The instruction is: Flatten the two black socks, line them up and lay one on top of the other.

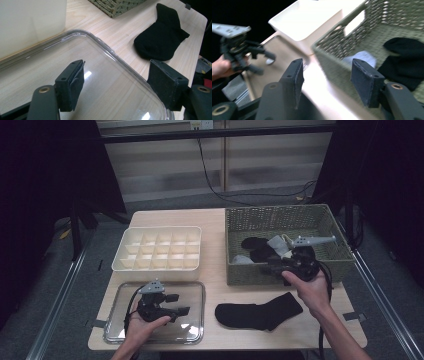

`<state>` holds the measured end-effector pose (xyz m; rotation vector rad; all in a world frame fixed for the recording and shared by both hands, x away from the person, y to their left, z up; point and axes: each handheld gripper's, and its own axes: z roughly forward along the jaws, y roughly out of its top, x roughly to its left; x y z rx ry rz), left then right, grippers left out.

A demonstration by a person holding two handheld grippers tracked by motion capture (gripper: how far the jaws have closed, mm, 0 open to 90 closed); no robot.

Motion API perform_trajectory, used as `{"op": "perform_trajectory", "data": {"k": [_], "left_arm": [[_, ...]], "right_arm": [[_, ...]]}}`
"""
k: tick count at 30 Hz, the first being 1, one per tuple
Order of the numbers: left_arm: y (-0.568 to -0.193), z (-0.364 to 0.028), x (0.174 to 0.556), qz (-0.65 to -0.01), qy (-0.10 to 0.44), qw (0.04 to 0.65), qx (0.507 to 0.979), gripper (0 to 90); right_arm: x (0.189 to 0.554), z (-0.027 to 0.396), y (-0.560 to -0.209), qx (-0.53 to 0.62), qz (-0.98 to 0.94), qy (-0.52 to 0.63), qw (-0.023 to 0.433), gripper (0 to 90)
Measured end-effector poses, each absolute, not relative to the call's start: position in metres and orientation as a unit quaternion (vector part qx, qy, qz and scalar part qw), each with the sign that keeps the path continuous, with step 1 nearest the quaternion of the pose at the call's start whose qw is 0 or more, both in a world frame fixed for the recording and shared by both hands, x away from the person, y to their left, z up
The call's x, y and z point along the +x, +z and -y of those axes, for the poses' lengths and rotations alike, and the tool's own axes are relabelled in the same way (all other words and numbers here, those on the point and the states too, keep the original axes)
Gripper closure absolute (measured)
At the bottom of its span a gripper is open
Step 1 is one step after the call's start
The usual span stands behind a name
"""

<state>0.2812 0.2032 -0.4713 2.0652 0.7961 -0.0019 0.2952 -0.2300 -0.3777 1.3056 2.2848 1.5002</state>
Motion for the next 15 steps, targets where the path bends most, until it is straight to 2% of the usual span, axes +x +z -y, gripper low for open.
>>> {"op": "perform_trajectory", "data": {"k": [15], "left_arm": [[-0.471,-0.206,0.282,-0.321,-0.008,0.452,0.832,27.5]], "right_arm": [[0.378,0.226,-0.369,0.445,-0.777,0.440,0.063,53.1]]}}
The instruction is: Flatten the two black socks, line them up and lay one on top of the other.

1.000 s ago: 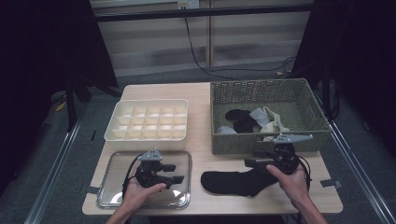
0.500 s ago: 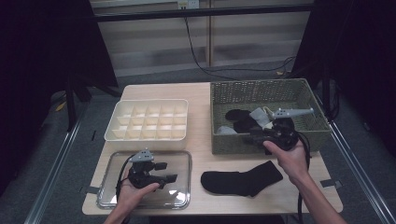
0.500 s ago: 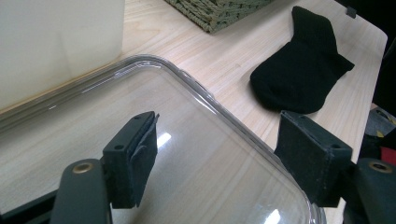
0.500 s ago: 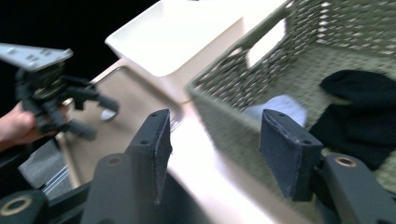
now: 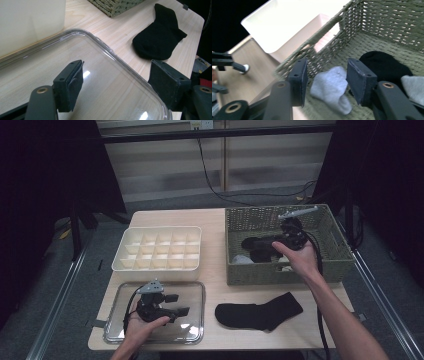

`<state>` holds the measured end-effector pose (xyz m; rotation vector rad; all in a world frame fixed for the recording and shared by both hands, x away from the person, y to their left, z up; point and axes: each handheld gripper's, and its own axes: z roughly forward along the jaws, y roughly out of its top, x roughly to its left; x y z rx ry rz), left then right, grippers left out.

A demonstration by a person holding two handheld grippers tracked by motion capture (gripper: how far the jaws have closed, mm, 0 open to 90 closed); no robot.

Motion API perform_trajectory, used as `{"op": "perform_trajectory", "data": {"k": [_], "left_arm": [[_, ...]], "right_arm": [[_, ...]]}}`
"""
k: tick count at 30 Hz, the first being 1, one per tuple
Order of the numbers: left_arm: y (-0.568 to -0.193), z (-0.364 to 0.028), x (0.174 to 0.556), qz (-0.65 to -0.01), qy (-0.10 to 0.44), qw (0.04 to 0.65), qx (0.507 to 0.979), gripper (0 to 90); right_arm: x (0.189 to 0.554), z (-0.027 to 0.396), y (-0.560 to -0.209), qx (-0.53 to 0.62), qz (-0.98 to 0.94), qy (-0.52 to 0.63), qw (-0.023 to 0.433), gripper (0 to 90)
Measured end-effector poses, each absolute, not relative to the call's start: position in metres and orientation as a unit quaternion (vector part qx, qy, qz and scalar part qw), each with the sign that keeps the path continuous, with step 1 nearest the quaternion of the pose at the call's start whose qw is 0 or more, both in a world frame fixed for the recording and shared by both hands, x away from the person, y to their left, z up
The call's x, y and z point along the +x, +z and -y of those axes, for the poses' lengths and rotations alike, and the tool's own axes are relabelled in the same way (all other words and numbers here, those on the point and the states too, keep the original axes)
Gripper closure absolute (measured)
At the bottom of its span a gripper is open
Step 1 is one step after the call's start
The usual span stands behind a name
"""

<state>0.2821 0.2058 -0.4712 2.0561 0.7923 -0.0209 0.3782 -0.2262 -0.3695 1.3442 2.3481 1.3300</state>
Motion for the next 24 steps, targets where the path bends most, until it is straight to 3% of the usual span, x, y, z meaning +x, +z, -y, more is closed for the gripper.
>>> {"op": "perform_trajectory", "data": {"k": [13,24], "left_arm": [[-0.471,-0.213,0.284,-0.330,-0.007,0.455,0.827,26.4],[-0.473,-0.212,0.286,-0.331,-0.010,0.452,0.828,25.4]], "right_arm": [[0.436,0.227,-0.379,0.468,-0.792,0.389,0.053,53.2],[0.474,0.232,-0.410,0.499,-0.798,0.337,0.025,47.0]]}}
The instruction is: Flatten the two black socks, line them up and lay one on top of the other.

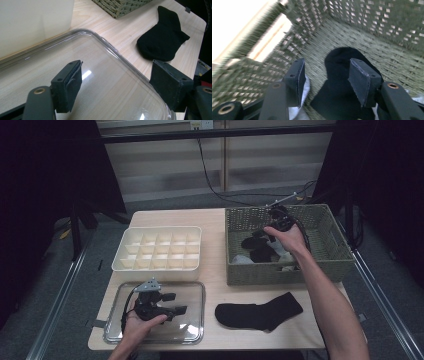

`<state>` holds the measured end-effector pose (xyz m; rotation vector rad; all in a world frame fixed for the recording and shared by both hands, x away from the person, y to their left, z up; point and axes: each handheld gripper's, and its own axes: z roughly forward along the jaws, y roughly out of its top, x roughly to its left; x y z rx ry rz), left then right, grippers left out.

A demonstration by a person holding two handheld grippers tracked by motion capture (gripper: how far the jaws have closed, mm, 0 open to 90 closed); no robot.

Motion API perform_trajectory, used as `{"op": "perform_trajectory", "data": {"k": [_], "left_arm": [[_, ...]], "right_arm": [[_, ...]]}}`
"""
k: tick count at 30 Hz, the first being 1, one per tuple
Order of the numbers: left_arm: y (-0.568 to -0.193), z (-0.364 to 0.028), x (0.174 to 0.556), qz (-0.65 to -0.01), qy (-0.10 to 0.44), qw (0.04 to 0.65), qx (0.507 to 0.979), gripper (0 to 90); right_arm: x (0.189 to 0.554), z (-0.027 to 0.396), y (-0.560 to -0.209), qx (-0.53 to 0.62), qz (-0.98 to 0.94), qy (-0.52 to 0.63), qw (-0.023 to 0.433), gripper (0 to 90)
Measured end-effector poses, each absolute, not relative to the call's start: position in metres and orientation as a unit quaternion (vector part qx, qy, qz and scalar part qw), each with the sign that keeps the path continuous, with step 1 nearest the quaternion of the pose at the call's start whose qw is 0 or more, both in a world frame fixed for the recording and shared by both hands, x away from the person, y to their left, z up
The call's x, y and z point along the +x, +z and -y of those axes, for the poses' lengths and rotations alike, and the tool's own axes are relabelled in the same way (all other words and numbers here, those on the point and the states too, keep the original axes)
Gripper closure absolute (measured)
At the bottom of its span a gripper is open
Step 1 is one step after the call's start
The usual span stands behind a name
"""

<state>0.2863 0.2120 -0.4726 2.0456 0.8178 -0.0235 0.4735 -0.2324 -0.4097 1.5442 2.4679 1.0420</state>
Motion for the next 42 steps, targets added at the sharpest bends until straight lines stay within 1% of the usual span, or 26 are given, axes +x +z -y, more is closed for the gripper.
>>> {"op": "perform_trajectory", "data": {"k": [6,12,18,30,37,39,42], "left_arm": [[-0.472,-0.212,0.286,-0.329,-0.009,0.452,0.829,25.2],[-0.473,-0.212,0.287,-0.327,-0.010,0.451,0.830,24.7],[-0.473,-0.212,0.287,-0.329,-0.011,0.449,0.831,24.3],[-0.473,-0.211,0.286,-0.326,-0.010,0.449,0.832,23.9],[-0.473,-0.212,0.286,-0.327,-0.009,0.450,0.831,23.8],[-0.473,-0.212,0.287,-0.327,-0.008,0.450,0.831,23.7],[-0.473,-0.212,0.287,-0.329,-0.008,0.449,0.831,23.6]], "right_arm": [[0.487,0.233,-0.427,0.514,-0.800,0.308,0.020,43.7],[0.494,0.236,-0.444,0.528,-0.804,0.273,0.012,38.2],[0.499,0.237,-0.453,0.531,-0.808,0.255,0.022,34.6],[0.499,0.229,-0.468,0.521,-0.825,0.218,0.014,32.9],[0.498,0.225,-0.471,0.517,-0.833,0.197,0.011,34.7],[0.498,0.224,-0.471,0.511,-0.839,0.188,0.015,38.0],[0.498,0.223,-0.472,0.507,-0.843,0.180,0.018,45.3]]}}
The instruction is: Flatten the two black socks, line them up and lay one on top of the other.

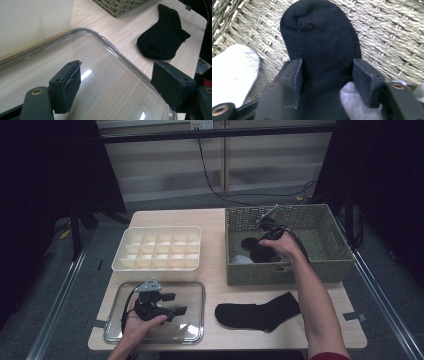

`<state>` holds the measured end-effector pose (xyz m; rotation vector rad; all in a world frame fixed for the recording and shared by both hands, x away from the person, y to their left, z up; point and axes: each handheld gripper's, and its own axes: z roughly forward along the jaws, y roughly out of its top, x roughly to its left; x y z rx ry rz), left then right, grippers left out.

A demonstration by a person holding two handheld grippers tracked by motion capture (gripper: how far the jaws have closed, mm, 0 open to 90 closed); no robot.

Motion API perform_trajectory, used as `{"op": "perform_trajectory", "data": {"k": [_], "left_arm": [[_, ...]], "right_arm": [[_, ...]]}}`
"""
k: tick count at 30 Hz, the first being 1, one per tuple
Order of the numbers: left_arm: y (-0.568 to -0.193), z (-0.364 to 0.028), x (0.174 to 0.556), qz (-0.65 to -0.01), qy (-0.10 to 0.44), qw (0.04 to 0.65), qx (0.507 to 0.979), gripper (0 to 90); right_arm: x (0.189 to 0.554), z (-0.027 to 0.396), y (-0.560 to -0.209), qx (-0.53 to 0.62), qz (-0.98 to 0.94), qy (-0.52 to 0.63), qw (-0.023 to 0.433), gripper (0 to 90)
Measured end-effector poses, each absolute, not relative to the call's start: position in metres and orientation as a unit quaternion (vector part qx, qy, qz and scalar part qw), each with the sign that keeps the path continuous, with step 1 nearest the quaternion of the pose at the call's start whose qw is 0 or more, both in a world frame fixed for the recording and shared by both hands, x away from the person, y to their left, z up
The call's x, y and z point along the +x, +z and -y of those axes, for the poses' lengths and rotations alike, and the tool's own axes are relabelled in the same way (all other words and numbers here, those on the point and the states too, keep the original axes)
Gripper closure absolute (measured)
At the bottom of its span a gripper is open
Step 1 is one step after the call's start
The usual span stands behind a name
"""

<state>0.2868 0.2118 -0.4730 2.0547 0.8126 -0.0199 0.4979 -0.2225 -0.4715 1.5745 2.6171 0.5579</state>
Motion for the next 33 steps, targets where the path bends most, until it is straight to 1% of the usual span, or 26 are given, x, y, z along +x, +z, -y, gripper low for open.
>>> {"op": "perform_trajectory", "data": {"k": [3,5,8,9,13,20,33], "left_arm": [[-0.473,-0.212,0.287,-0.328,-0.008,0.449,0.831,23.5],[-0.473,-0.212,0.287,-0.330,-0.009,0.449,0.830,23.5],[-0.473,-0.212,0.287,-0.330,-0.008,0.450,0.830,23.4],[-0.473,-0.212,0.287,-0.330,-0.008,0.450,0.830,23.4],[-0.473,-0.212,0.287,-0.329,-0.009,0.450,0.830,23.2],[-0.473,-0.212,0.287,-0.329,-0.010,0.450,0.830,22.9],[-0.473,-0.212,0.286,-0.330,-0.008,0.447,0.831,20.7]], "right_arm": [[0.497,0.222,-0.471,0.506,-0.845,0.171,0.023,56.2],[0.497,0.222,-0.470,0.505,-0.847,0.164,0.026,65.5],[0.497,0.223,-0.469,0.507,-0.846,0.164,0.025,73.5],[0.497,0.222,-0.469,0.506,-0.846,0.166,0.025,74.6],[0.496,0.223,-0.467,0.509,-0.843,0.174,0.020,77.6],[0.497,0.225,-0.463,0.511,-0.836,0.202,0.005,78.9],[0.494,0.230,-0.451,0.509,-0.817,0.272,0.008,79.3]]}}
